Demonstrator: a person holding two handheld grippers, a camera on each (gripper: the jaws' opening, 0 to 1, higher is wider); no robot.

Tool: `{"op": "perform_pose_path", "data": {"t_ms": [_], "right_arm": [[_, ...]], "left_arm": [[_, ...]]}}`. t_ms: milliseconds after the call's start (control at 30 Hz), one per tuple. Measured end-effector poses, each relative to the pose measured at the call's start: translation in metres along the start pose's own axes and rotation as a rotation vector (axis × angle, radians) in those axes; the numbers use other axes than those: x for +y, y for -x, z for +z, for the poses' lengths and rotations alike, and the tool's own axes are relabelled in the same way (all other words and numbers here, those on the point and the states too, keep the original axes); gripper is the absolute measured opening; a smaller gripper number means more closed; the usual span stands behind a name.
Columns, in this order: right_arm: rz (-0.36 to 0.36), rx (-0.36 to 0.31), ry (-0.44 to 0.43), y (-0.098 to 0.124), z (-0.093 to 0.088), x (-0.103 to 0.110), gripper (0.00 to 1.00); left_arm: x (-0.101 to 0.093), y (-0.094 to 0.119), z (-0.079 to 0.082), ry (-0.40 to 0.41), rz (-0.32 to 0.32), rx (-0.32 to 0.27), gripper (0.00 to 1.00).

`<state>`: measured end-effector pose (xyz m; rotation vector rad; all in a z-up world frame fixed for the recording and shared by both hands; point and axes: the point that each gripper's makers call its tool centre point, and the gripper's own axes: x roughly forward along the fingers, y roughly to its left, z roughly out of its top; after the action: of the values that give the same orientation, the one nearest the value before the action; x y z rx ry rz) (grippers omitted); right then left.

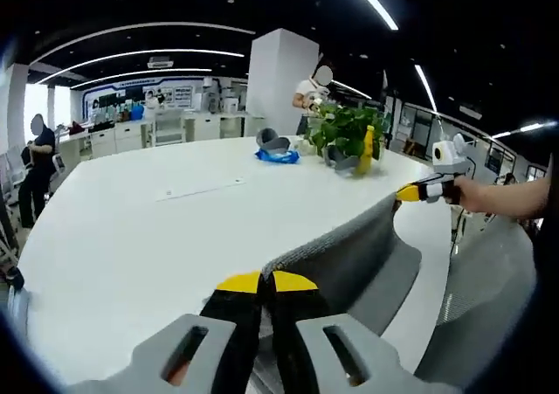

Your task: Fold the towel on the table until its edges align and the towel forms a compact rectangular stack.

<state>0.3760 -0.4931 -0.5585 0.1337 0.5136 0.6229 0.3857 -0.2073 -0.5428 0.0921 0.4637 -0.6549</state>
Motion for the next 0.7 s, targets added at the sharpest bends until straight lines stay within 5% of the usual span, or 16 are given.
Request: {"op": "perform_pose_path", "data": {"t_ms": [367,700], "right_arm": [[-0.045,0.087,-0.012,-0.020,-0.021,-0.014,0.00],[-0.086,0.113,0.147,-0.035,-0.024,-0.018,0.01]], "left_arm": [[0.011,-0.026,-0.021,-0.048,0.066,0.099,0.03],[0.033,-0.026,-0.030,-0.201,0.163,0.112,0.06]]}}
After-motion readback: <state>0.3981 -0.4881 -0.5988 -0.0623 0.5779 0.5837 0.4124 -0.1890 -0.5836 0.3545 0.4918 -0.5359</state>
